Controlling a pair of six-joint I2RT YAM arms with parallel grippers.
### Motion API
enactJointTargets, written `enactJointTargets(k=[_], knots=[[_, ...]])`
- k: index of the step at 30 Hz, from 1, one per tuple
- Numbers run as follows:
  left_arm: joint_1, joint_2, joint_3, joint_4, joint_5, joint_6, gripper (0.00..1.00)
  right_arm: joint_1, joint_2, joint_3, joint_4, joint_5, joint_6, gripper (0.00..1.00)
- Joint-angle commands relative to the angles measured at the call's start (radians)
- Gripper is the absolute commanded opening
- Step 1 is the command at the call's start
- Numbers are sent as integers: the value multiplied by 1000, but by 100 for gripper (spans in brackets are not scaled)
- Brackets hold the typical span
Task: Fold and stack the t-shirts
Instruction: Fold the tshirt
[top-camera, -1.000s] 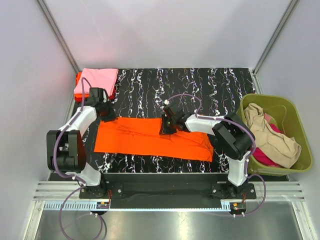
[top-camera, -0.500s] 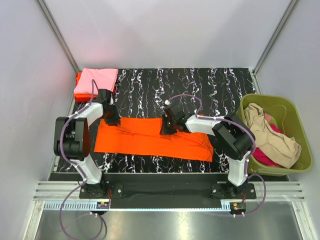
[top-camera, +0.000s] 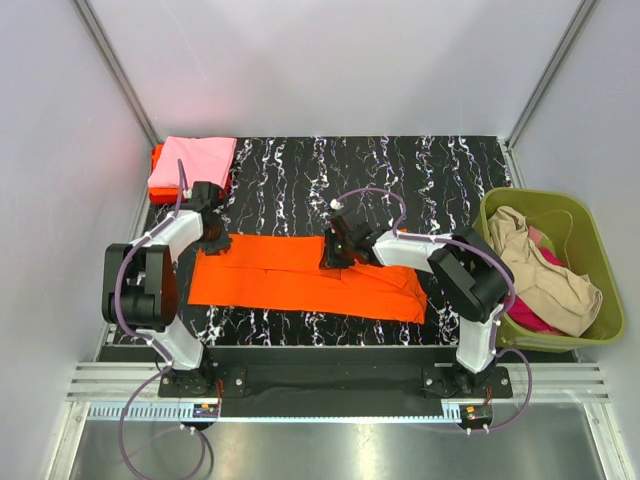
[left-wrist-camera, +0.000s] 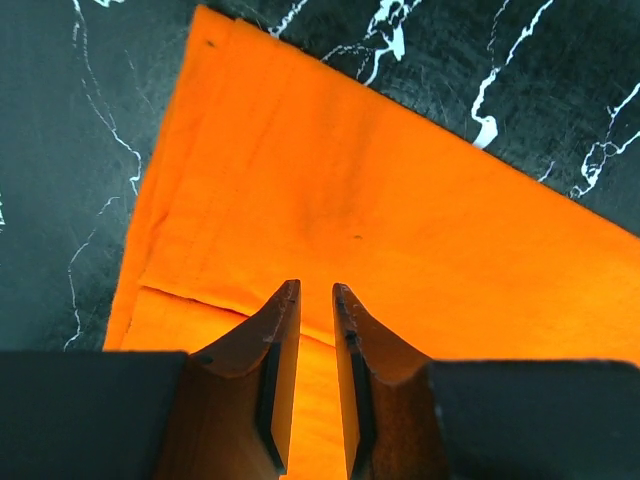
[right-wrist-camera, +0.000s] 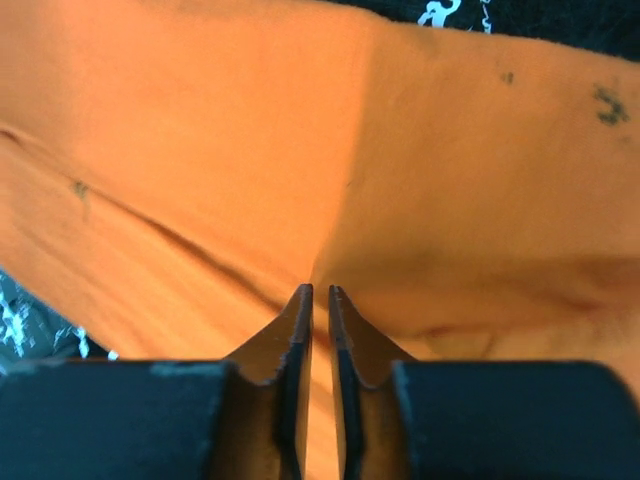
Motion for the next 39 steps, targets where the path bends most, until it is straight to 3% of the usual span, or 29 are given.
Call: enactJointTargets(k=[1, 4, 8, 12, 18, 27, 39], knots=[[6, -53, 46, 12, -16, 5, 24, 9, -121, 16, -33, 29, -18, 19], [-3, -83, 98, 15, 98, 30, 25, -14, -185, 42, -124, 35, -41, 24], [-40, -103, 149, 16, 259, 51, 26, -137, -285, -16, -214, -41, -52, 29], [-52, -130, 91, 103, 469, 30, 27, -276, -372, -40, -394, 9, -124, 35], [-101, -93, -3, 205, 676, -16, 27, -350, -397, -40, -521, 74, -177, 43], [-149, -87, -43, 262, 805, -38, 28, -425, -291, -10, -603, 26, -268, 45], [-147, -83, -41, 268, 813, -32, 29, -427, -218, -50, -610, -43, -320, 49]])
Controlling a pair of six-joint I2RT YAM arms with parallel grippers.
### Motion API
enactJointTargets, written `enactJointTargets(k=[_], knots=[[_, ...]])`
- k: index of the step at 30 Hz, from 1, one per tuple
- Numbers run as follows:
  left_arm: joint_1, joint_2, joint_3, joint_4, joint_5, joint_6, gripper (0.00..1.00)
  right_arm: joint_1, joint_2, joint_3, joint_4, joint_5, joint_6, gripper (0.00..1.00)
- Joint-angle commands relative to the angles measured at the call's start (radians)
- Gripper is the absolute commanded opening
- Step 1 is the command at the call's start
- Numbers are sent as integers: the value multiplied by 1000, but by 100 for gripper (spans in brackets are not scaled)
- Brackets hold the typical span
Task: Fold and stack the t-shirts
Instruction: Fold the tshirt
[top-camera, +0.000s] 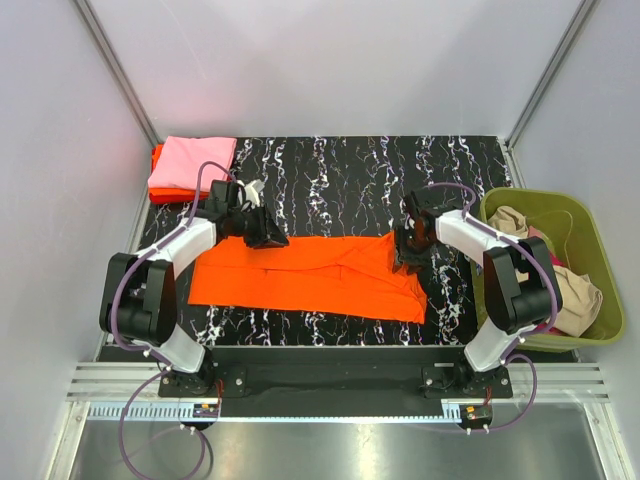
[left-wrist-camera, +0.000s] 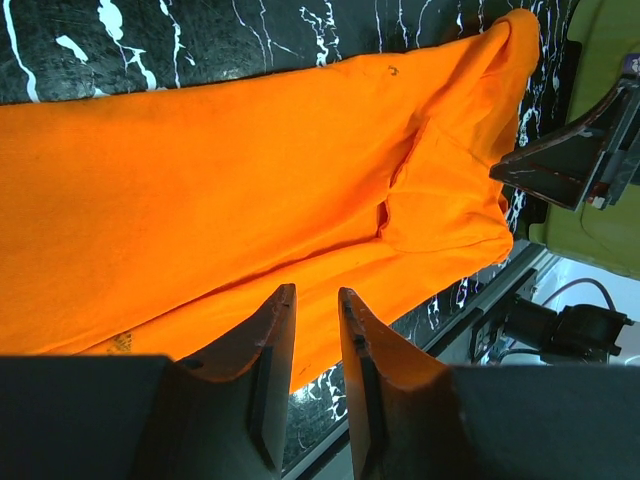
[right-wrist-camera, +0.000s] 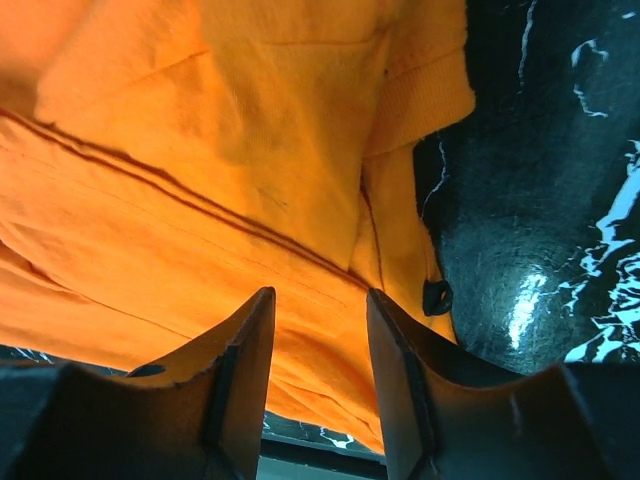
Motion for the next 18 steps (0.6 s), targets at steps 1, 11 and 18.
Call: enactJointTargets(k=[1, 11, 18], knots=[[3, 2, 10, 44, 39, -5, 29, 2, -7, -6, -3, -45, -37, 49], [2, 2, -1, 52, 32, -11, 29, 2, 18, -44, 33, -56, -40, 50], [2, 11, -1, 52, 26, -11, 29, 0, 32, -53, 43, -36, -43, 51]])
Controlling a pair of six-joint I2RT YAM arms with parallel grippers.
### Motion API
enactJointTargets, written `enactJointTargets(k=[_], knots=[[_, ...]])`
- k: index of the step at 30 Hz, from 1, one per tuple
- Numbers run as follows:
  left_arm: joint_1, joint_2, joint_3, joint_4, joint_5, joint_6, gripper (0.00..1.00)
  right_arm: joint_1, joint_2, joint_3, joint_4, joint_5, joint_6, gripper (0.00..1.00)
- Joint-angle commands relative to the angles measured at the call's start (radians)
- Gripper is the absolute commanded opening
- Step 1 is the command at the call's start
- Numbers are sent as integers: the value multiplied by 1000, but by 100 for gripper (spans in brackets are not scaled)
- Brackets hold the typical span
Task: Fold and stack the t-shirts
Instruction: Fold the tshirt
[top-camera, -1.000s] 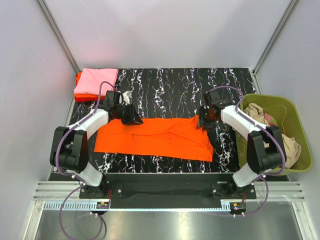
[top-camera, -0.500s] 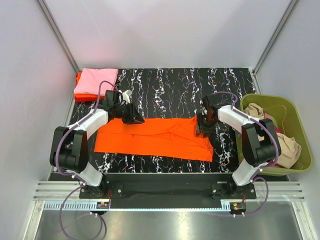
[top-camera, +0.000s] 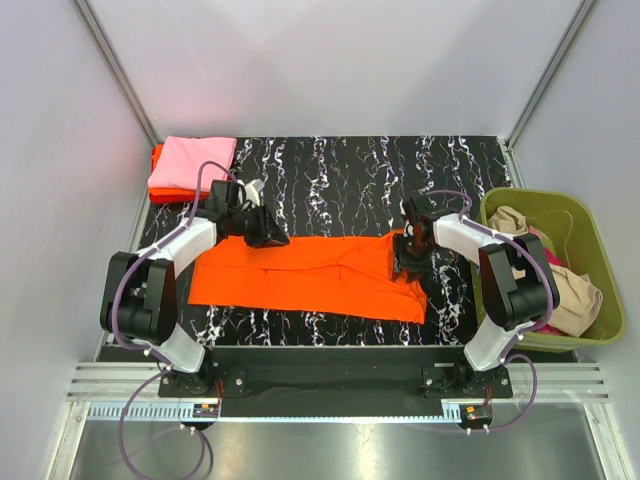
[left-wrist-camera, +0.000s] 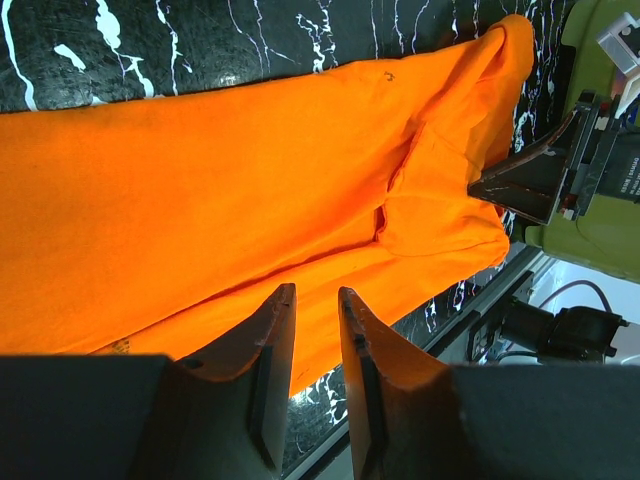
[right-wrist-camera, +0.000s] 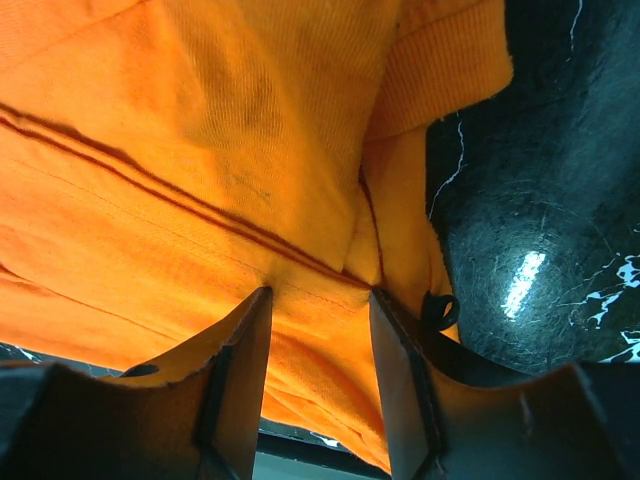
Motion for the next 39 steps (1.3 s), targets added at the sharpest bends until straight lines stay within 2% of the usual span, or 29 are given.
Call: enactJointTargets(k=[1, 3, 4, 5, 8, 11, 14, 16, 18, 22, 24, 25, 26, 27, 30, 32, 35, 38, 39], knots=[[3, 6, -1, 37, 21, -3, 29, 2, 9, -6, 27, 2, -15, 51], [3, 9, 0, 35, 22, -3, 29, 2, 9, -4, 27, 5, -12, 47], [3, 11, -1, 37, 24, -3, 29, 3, 6, -6, 26, 9, -12, 40], [2, 11, 0, 38, 22, -3, 29, 3, -7, -6, 26, 12, -9, 30], [3, 11, -3, 37, 13, -6, 29, 2, -47, -1, 17, 14, -6, 16], [3, 21, -12, 37, -7, -14, 29, 3, -89, 11, -9, -3, 2, 12], [2, 54, -16, 34, -2, -25, 29, 3, -127, 10, -25, -6, 17, 11], [3, 75, -19, 34, -4, -29, 29, 3, -144, -1, -28, -8, 36, 16], [3, 106, -16, 34, -11, -39, 29, 3, -155, -13, -23, -24, 40, 17], [3, 140, -16, 29, -53, -39, 29, 8, -166, -30, -17, -31, 45, 3], [3, 147, -16, 20, -88, -33, 29, 6, -182, -38, -16, -28, 48, 3], [3, 158, -13, 15, -94, -33, 29, 6, -189, -39, -14, -26, 51, 6], [3, 164, -12, 9, -97, -28, 29, 6, -198, -42, -10, -27, 50, 17], [2, 169, -12, 9, -99, -29, 29, 6, -198, -44, -8, -28, 50, 22], [2, 170, -19, 6, -110, -29, 29, 6, -192, -47, -5, -27, 48, 29], [2, 163, -26, 6, -114, -23, 29, 8, -192, -53, 0, -29, 48, 24], [2, 155, -20, -8, -128, -13, 29, 8, -198, -64, 15, -37, 47, 6], [3, 152, -16, -14, -137, -10, 29, 8, -195, -64, 17, -37, 45, 6], [2, 149, -15, -15, -139, -10, 29, 6, -192, -62, 18, -35, 47, 14]])
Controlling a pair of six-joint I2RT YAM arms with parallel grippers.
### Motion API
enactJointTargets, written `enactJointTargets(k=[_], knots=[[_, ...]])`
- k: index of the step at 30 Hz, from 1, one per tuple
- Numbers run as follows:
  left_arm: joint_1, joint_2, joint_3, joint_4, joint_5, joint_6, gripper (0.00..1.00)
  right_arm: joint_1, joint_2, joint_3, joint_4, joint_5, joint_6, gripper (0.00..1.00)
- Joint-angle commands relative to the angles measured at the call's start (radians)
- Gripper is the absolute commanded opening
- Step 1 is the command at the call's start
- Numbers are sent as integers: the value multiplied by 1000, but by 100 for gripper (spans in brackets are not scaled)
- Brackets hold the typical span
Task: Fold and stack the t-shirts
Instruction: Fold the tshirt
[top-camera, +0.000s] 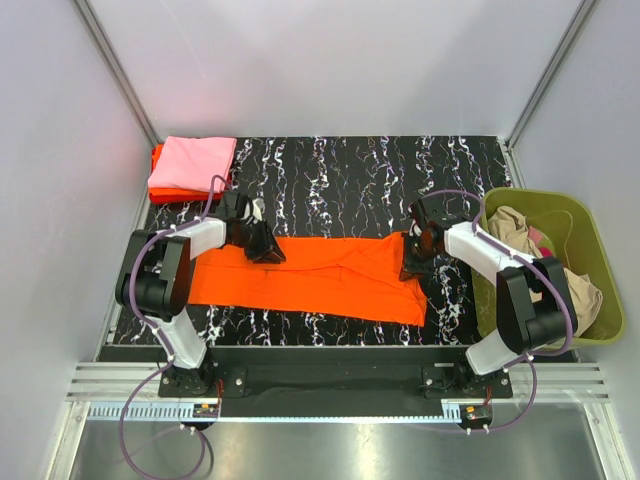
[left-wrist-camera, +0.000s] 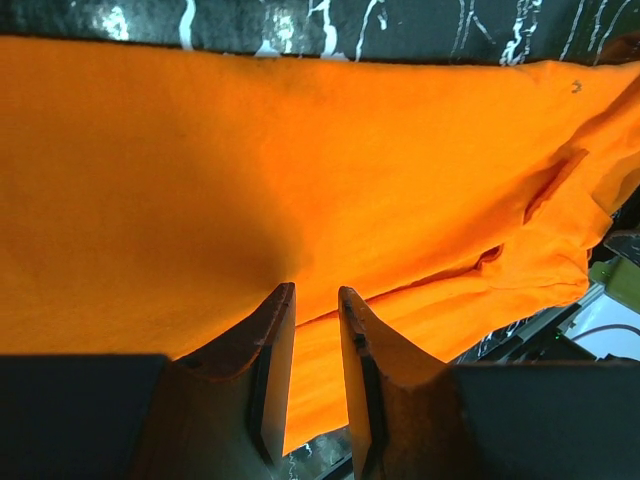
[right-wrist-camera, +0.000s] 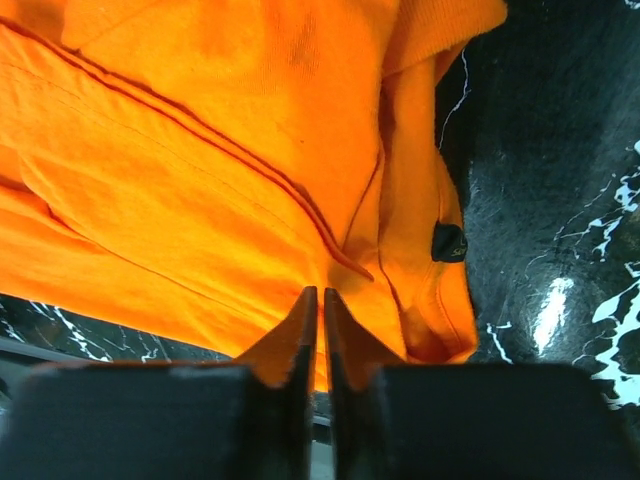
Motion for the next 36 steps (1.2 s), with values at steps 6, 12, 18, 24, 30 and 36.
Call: enactJointTargets(k=[6, 12, 18, 24, 30, 36], knots=[[2, -19, 11, 0, -13, 20, 29, 5, 5, 1, 8, 90, 151, 38], [2, -18, 15, 2, -5, 22, 29, 5, -10, -27, 63, 105, 219, 40], [3, -24, 13, 3, -1, 23, 29, 7, 4, -22, 66, 130, 233, 39], [2, -25, 13, 3, -4, 23, 28, 5, 13, -20, 72, 133, 237, 40], [2, -24, 16, 3, -1, 23, 28, 5, 24, -31, 71, 145, 231, 43], [2, -19, 19, 5, 2, 22, 28, 5, 30, -30, 77, 134, 224, 43]])
